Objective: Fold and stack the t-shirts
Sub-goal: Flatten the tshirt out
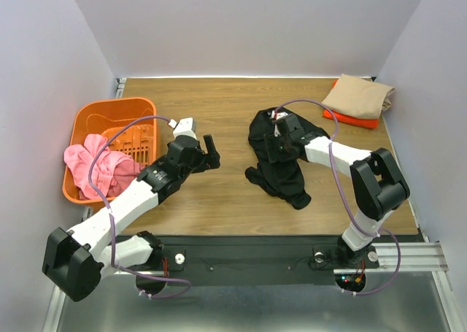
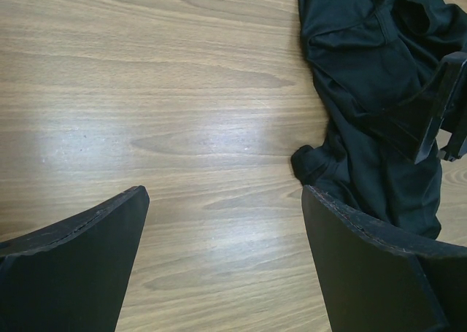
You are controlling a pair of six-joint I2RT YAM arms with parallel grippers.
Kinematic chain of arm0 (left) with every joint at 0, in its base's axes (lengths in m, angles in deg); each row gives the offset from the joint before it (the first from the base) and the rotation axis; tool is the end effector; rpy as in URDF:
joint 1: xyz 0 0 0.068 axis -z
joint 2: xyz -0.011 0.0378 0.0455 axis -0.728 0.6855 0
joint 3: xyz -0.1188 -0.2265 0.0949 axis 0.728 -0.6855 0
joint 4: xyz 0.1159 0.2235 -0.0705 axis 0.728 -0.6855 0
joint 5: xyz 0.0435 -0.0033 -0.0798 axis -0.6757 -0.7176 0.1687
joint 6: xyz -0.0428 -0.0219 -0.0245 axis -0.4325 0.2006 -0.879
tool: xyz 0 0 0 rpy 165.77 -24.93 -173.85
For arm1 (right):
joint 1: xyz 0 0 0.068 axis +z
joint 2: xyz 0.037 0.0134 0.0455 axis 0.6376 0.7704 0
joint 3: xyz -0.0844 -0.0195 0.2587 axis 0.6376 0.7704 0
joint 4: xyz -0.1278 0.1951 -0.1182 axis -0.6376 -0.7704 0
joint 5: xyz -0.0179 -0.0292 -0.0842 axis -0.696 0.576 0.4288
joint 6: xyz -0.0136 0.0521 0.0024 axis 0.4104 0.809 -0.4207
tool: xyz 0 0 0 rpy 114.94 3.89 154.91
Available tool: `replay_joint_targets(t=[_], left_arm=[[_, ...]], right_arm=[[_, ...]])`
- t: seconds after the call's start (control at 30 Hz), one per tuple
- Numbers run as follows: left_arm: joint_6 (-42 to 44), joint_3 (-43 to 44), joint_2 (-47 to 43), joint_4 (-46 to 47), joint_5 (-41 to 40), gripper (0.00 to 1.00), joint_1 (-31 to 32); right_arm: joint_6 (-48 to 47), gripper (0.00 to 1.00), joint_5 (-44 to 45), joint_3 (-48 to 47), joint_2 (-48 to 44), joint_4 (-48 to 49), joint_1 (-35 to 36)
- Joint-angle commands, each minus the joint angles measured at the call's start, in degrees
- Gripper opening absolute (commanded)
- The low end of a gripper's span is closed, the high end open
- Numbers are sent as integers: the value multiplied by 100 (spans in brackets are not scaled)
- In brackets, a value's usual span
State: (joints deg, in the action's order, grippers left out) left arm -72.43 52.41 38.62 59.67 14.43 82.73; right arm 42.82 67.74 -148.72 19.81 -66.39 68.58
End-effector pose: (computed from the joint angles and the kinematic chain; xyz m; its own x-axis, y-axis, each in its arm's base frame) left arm 0.1958 -0.1327 0.2825 -0.5218 -0.2429 -0.8178 0.1732 0.9085 -0.3804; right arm 0.3132 0.1695 0.1883 -0.7636 -0.2188 -0.6076 -0.2995 0.9535 0.0331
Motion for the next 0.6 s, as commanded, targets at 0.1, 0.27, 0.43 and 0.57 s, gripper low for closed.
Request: replay_joint_targets(t=[0.1,0.27,0.43,0.57], left_arm=[[-105,-123,-257,75,-89,98,38],[-158,-167,-363,40,-71,98,38],[-176,-193,-451,-4,-80,98,47],[-202,-220,-494,-31,-89,98,47]], right_arm=[[496,63,39,-354,108,276,38],[751,62,-22,-381,178,276,38],[1041,62,-75,-302,100,276,38],[1147,64,-66,-267,-181,267,3]])
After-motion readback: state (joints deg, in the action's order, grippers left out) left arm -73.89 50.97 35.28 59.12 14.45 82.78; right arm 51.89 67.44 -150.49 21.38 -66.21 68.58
